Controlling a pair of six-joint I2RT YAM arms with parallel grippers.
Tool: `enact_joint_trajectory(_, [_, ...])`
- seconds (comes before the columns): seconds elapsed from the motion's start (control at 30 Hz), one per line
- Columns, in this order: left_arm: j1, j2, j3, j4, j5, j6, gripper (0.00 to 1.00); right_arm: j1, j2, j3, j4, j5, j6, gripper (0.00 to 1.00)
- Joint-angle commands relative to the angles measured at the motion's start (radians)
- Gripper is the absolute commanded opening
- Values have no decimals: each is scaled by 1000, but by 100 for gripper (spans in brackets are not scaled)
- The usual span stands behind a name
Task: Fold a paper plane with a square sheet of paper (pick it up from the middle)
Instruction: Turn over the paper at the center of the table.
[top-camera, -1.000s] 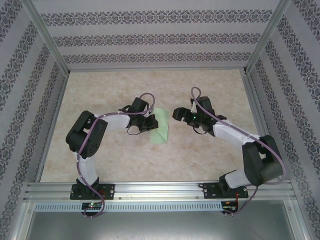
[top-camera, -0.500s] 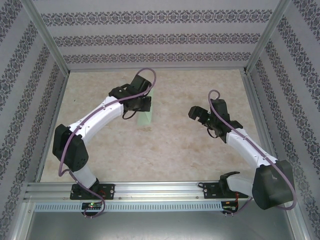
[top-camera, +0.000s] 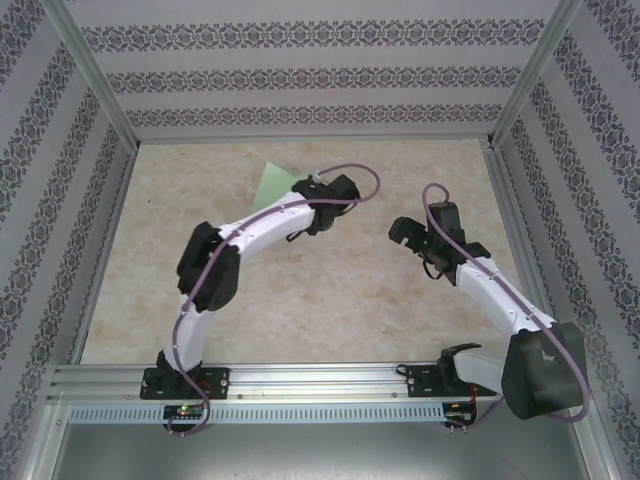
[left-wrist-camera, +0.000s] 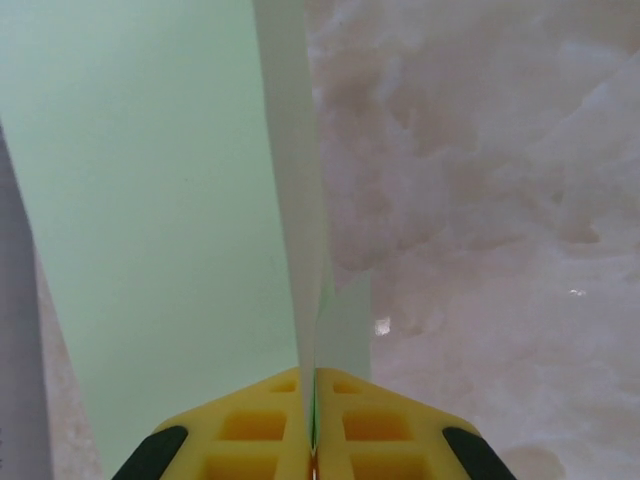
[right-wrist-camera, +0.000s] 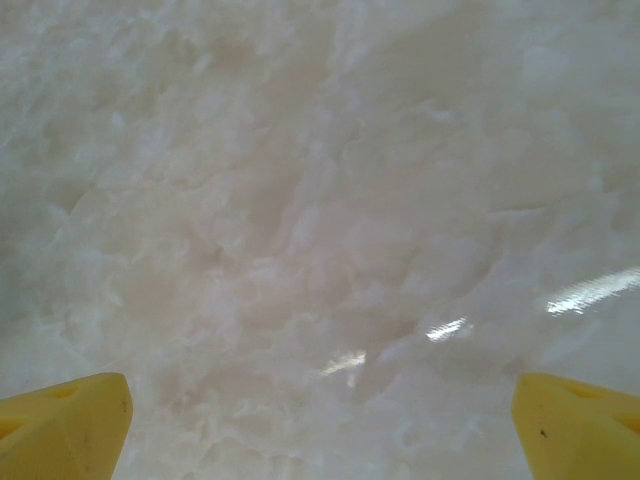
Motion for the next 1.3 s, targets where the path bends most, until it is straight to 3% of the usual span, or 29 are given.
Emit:
enact_joint_trajectory(0.0, [-43,68,65,-50,-140,38,10,-31,-32,-21,-34,41,18,98])
enact_joint_trajectory(0.33, [-105,198,89,9,14,13,12,-111,-105,-56,-77,59,29,98])
enact_joint_trajectory(0.8, [-108,167,0,116,215,1,31,-127,-75,-32,-80,5,29,98])
enact_joint_trajectory(1.03, [-106,69,-15,159,366,-7,40,-127,-61,2,-102,-18,10,98])
enact_joint_trajectory(1.27, [-71,-152,-138,297,618,-28,55,-127,-28,48,-88,-118,-22,98])
